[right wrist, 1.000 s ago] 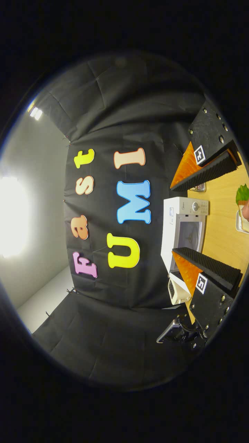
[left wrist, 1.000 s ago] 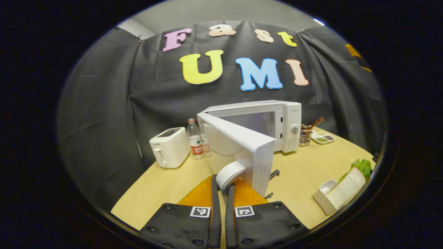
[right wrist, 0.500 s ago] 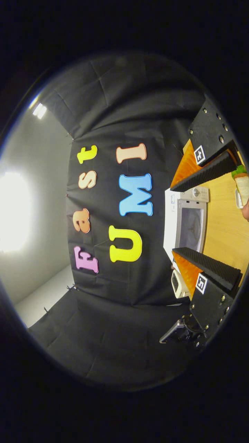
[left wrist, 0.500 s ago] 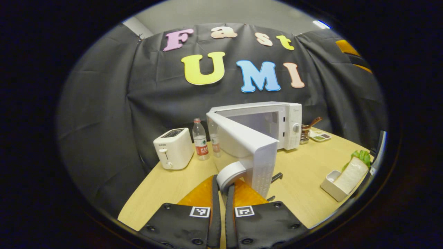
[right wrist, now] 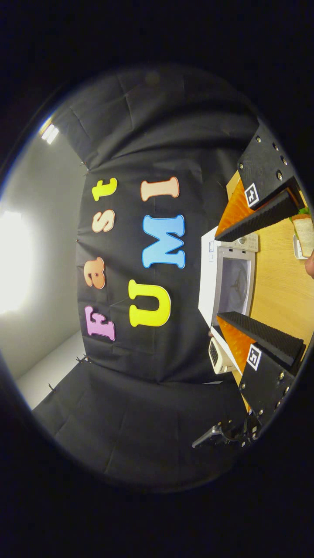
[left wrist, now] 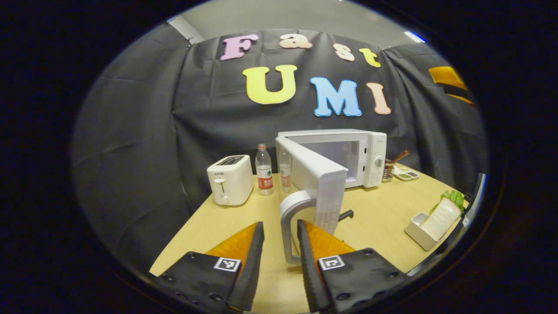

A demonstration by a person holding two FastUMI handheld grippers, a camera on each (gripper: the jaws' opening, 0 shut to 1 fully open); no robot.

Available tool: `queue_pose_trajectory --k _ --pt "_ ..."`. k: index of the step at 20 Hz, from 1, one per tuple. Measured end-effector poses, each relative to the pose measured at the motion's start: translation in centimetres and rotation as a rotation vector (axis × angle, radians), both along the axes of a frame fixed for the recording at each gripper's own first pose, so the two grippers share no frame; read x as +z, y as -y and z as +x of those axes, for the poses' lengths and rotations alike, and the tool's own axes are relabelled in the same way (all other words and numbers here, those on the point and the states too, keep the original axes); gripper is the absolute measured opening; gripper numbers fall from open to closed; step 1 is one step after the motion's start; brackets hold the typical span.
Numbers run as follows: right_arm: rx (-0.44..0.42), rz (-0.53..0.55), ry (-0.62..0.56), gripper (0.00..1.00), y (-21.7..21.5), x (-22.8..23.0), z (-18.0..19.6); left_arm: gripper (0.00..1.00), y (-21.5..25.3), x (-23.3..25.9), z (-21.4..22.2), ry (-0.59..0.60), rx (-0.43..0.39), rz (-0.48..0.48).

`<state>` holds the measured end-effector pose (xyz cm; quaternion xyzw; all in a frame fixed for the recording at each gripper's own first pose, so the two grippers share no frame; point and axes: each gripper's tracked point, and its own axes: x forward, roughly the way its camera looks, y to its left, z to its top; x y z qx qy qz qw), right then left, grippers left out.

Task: Open the microwave oven with the left hand, put the food in, and close the microwave oven.

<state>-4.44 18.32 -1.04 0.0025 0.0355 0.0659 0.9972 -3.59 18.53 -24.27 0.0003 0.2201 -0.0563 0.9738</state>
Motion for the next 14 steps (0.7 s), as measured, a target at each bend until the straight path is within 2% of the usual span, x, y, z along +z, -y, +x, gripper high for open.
queue_pose_trajectory --k 3,7,10,14 --pt "0.005 -0.011 -0.026 0.98 1.9 -0.7 0.7 0.97 -0.9 2.6 -1.4 0.035 0.070 -0.015" --pt "0.012 0.005 -0.099 0.98 5.1 -2.6 1.6 1.00 -0.6 9.1 -1.9 0.140 0.138 -0.002" --pt "0.019 0.030 -0.170 0.98 7.4 -4.6 2.3 0.97 1.0 13.8 -1.9 0.224 0.150 -0.011" --pt "0.034 0.045 -0.312 0.98 10.0 -9.0 2.7 0.99 3.1 18.7 -1.3 0.305 0.154 -0.028"
